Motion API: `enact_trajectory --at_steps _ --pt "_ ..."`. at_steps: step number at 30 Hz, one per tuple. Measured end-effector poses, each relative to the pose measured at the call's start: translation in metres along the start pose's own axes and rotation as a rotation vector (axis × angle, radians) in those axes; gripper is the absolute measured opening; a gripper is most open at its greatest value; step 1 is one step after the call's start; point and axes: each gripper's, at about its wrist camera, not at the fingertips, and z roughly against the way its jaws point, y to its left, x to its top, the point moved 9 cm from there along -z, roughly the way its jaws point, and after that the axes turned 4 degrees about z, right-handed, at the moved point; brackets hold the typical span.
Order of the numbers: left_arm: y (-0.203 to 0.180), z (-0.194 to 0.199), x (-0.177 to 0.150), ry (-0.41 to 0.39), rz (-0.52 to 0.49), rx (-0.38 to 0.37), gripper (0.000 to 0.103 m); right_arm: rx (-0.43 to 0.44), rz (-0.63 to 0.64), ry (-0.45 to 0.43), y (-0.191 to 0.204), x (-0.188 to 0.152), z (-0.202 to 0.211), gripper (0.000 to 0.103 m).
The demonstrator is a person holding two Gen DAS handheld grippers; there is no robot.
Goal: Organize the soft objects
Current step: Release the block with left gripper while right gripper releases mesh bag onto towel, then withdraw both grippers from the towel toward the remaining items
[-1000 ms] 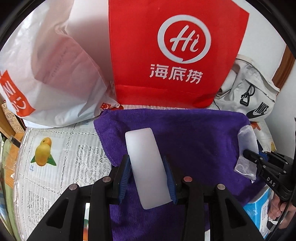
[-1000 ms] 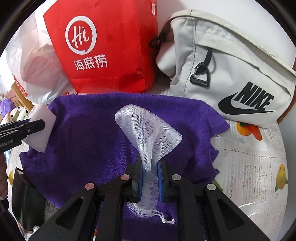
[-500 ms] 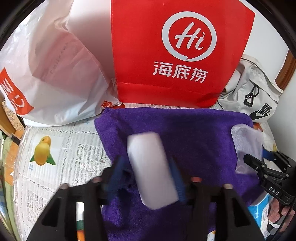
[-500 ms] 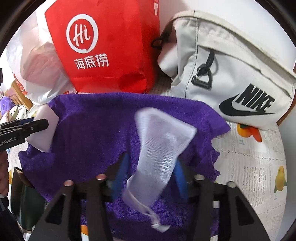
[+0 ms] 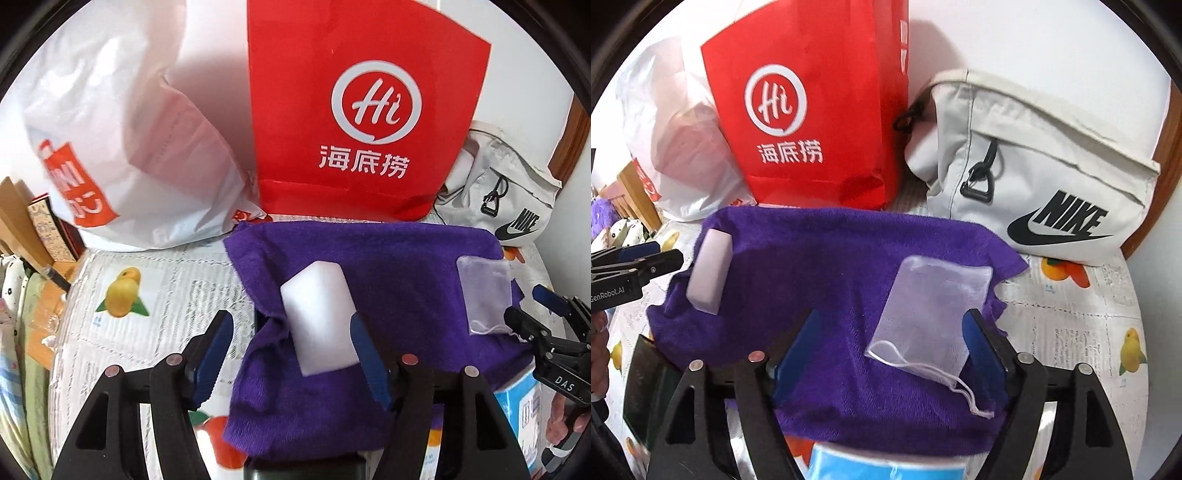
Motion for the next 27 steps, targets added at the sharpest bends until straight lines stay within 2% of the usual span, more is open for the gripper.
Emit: enact_trajectory --at_steps 3,11,15,22,27 --pt "0.002 0.016 -0.006 -0.018 0.005 0.001 0.064 0.001 -0.003 -0.022 0.002 -0.002 0.015 0.089" --pt "0.009 0.064 -0.029 -0.065 0.002 0.009 0.064 0.018 -0.038 -0.075 0.007 -0.019 0.061 0.089" --pt "0.009 0.087 -0.045 -0.082 0.011 -0.033 0.064 0.015 -0.075 -0.095 0.003 -0.037 0.087 0.089" --pt "0.018 0.120 -0.084 -0.081 0.018 -0.037 0.064 0.013 -0.105 -0.129 0.006 -0.068 0.122 0.089" --pt "0.021 0.136 -0.119 -0.079 0.026 -0.054 0.064 0.016 -0.074 -0.108 0.019 -0.096 0.140 0.089"
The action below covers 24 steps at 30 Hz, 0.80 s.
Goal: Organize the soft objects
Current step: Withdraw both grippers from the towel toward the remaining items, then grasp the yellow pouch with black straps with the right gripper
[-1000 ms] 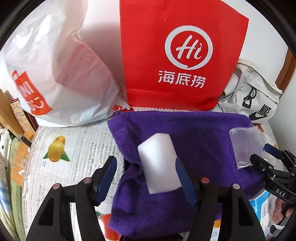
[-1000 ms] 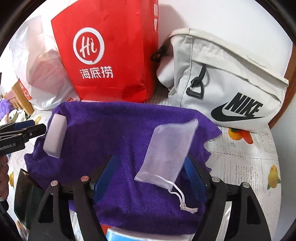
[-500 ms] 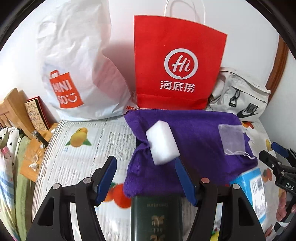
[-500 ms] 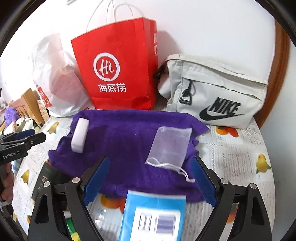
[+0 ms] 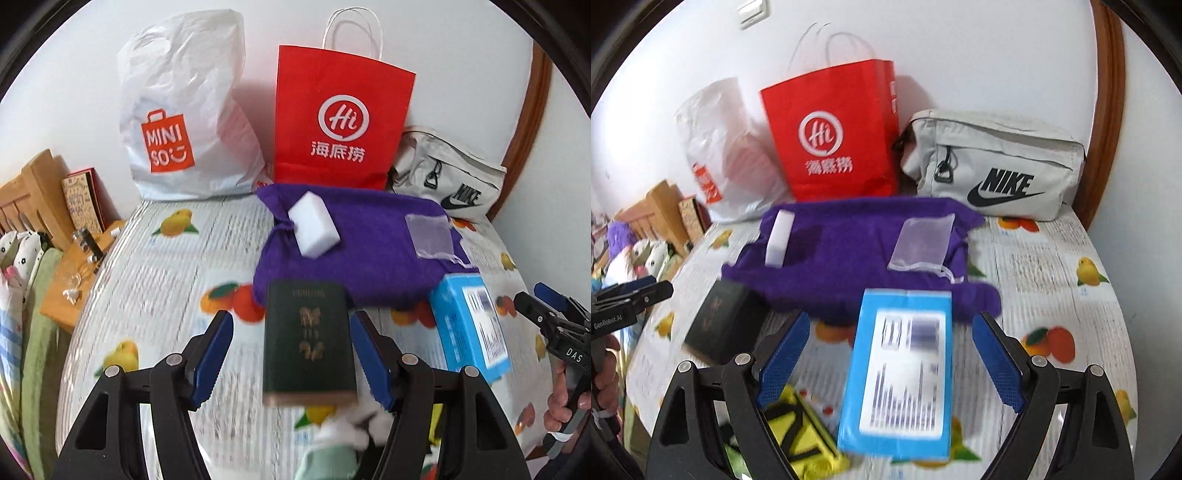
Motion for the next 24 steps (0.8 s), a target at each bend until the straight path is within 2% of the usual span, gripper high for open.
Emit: enact_trajectory --at_steps 11,18,24 --pt "0.007 0.002 -0.064 0.042 0.017 -0.017 0.064 0.097 0.034 -0.014 0.042 -0.063 0.027 0.089" --pt "0.016 -0.001 -0.090 0.068 0.027 -0.032 0.064 0.128 0.112 0.036 0.073 -0.101 0.013 0.089" --pt "0.027 -0.008 -0.101 0.085 0.046 -0.044 0.064 0.152 0.149 0.099 0.086 -0.120 -0.010 0.089"
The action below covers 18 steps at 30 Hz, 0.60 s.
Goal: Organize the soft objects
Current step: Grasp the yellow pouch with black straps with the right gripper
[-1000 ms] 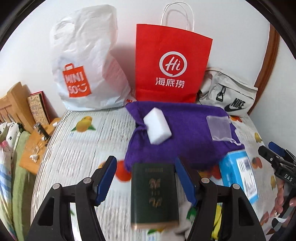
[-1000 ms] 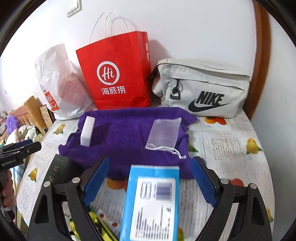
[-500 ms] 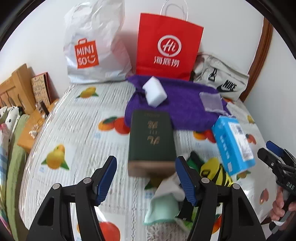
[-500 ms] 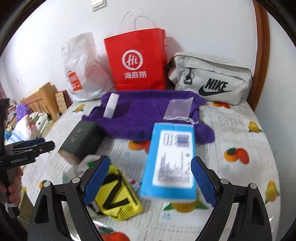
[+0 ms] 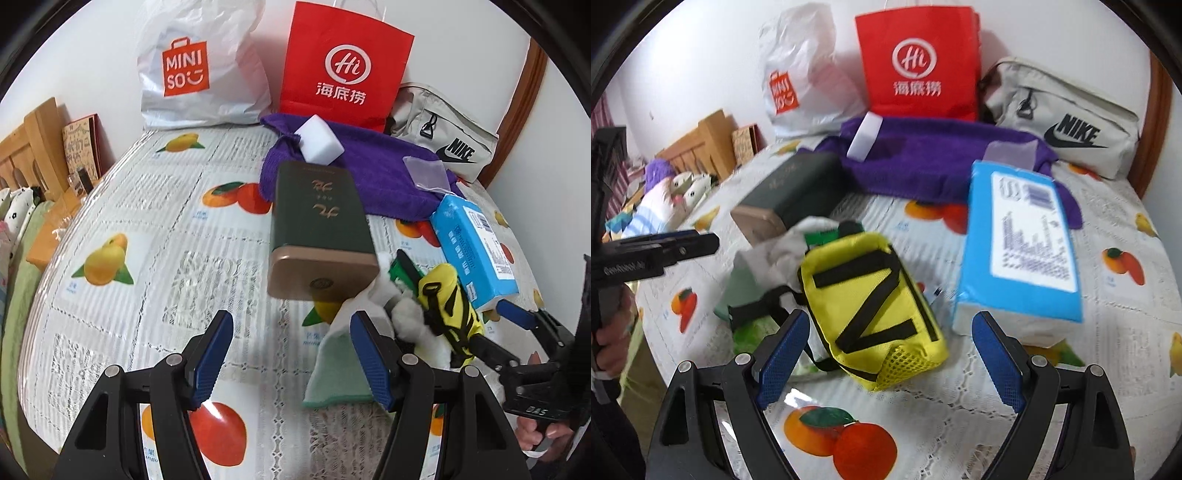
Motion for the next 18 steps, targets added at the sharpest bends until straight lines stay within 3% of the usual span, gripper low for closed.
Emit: enact_trajectory --at_steps 2,10,18 --pt "0.003 -0.003 -0.002 0.007 0.007 -0.003 0.064 -0.016 0.007 0.027 0.000 -0.006 -0.010 0.089" --pt "0.003 -0.016 -0.007 0.037 0.002 -0.027 0.064 0.057 -0.042 0.066 0.004 -0.015 -0.032 0.091" --pt "-0.001 -0.021 -0.012 0.054 -0.007 -0.033 0.064 0.040 0.011 0.055 0.009 -0.017 -0.020 0.090"
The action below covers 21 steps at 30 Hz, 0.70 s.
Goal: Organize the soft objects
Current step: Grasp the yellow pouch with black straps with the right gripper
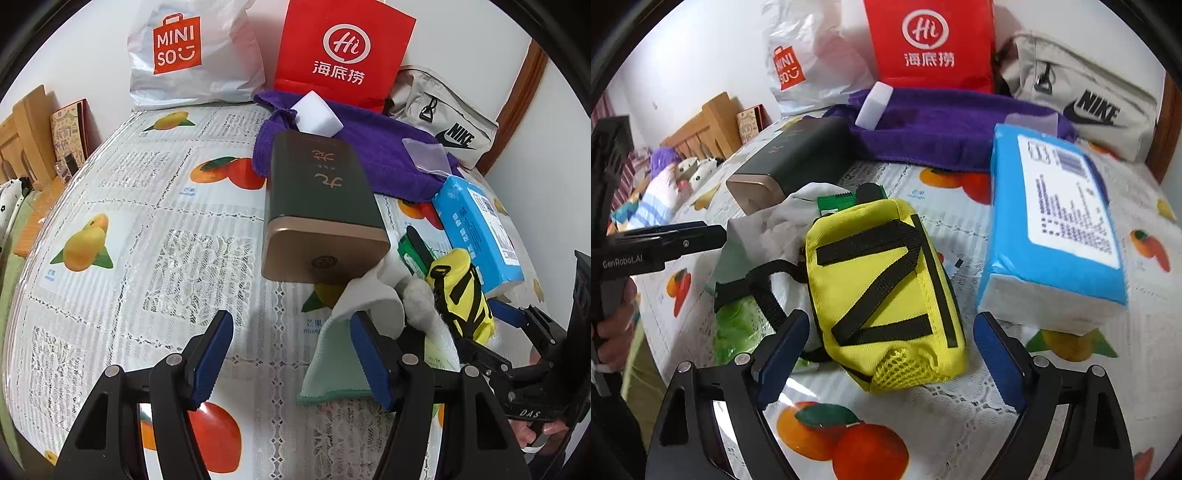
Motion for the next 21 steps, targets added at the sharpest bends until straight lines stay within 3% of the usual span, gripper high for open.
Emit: enact_trajectory --at_steps 3,5,8,21 --pt "-0.001 -0.001 -0.002 0.002 0.000 0.003 0.064 -0.008 0.034 0.002 0.005 -0.003 -0.005 0.088" --pt "-0.002 0.001 -0.004 0.002 -0.004 0.008 0.064 -0.010 0.040 -0.014 0.006 -0.002 -0.005 0.077" --pt "-0.001 0.004 -0.006 -0.003 -0.010 0.016 0.064 -0.013 0.046 -0.041 0.005 -0.001 0.003 0.072" --pt "-0.016 0.013 -0.013 -0.012 -0.033 -0.007 0.064 -0.010 -0.003 -0.119 -0.011 -0.011 0.049 0.072"
